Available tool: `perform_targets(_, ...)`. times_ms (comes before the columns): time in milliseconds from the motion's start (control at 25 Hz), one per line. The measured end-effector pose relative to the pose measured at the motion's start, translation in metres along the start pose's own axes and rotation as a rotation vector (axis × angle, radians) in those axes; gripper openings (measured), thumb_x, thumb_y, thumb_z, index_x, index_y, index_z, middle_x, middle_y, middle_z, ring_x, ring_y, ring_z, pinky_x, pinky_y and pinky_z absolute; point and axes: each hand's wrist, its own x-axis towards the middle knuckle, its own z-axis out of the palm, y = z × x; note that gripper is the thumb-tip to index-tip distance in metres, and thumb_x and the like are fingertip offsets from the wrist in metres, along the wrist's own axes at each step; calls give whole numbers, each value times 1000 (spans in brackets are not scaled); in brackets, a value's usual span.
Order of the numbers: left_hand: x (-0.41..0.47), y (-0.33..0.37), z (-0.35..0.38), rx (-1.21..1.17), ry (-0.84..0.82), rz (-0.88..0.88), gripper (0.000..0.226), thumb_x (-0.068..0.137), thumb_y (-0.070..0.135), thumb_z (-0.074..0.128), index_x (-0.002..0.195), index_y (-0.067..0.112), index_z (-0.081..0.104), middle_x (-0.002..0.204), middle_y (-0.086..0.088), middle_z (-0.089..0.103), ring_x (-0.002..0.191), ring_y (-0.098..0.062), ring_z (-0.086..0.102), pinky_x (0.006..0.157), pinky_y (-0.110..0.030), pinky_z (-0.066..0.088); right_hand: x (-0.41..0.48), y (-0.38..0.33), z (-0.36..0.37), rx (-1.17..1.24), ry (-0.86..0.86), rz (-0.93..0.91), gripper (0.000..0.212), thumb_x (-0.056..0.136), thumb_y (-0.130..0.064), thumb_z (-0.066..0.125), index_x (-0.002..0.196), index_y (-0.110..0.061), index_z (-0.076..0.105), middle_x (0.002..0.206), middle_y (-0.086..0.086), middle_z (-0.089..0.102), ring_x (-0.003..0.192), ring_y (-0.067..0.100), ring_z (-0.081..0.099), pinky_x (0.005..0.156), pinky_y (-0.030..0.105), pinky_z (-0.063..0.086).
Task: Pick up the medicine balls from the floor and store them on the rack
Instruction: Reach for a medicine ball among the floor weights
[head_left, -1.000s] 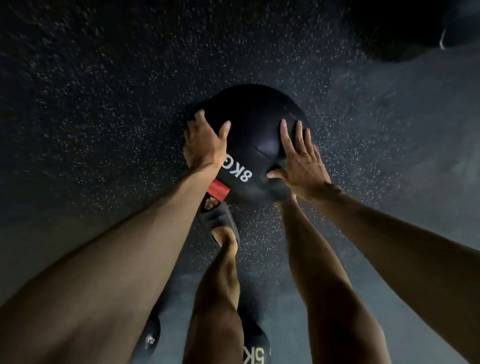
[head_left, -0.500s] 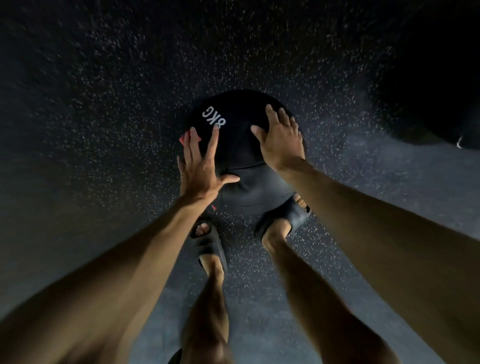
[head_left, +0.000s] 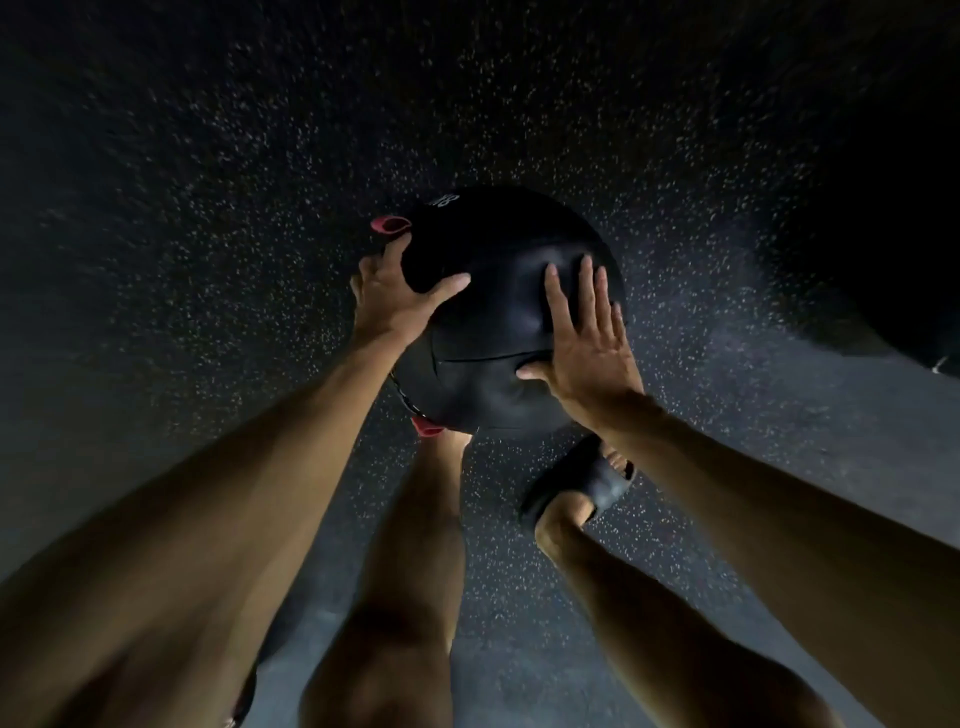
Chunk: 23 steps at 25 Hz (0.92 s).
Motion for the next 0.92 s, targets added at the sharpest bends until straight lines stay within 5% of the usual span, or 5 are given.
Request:
perform_targets(120,6,19,6,4,6,79,85,86,68,57,155,27,28,156,-17,27,142,-38,25,111,-59,33,35,-4,-25,-17,-67,77,112,87,-59,62,160,-23,-16,166,18,-20,154,35,-15,126,53,8)
perform_targets(320,-15,25,1,191,-58,479,107,74,81,55,159,30,14,166,-17,2,153,-35,4,118,-61,19,113,-11,-87,94,-206,231,110,87,-51,70,161,-30,-8,169,12,-8,156,34,-1,124,54,15)
perform_targets(560,70,56,-30,135,-41,274,91,77,77,58,154,46,21,163,-15,18,146,-39,23,109,-62,34,133,-26,-99,258,179,362,73,101,-57,42,161,-21,20,164,13,25,149,34,23,117,55,30)
perform_targets(680,110,82,-48,82,-62,201,85,80,71,61,153,47,25,163,-9,20,146,-36,22,111,-63,29,108,-44,-86,213,270,228,82,97,-66,42,161,-22,15,167,15,10,154,33,10,123,54,21)
perform_targets(920,199,120,-76,4,-108,0,72,87,66,57,148,31,41,150,-11,42,138,-35,39,111,-57,36,134,-46,-110,167,163,95,108,84,-73,56,161,-30,-4,169,10,-9,156,27,-9,125,54,12)
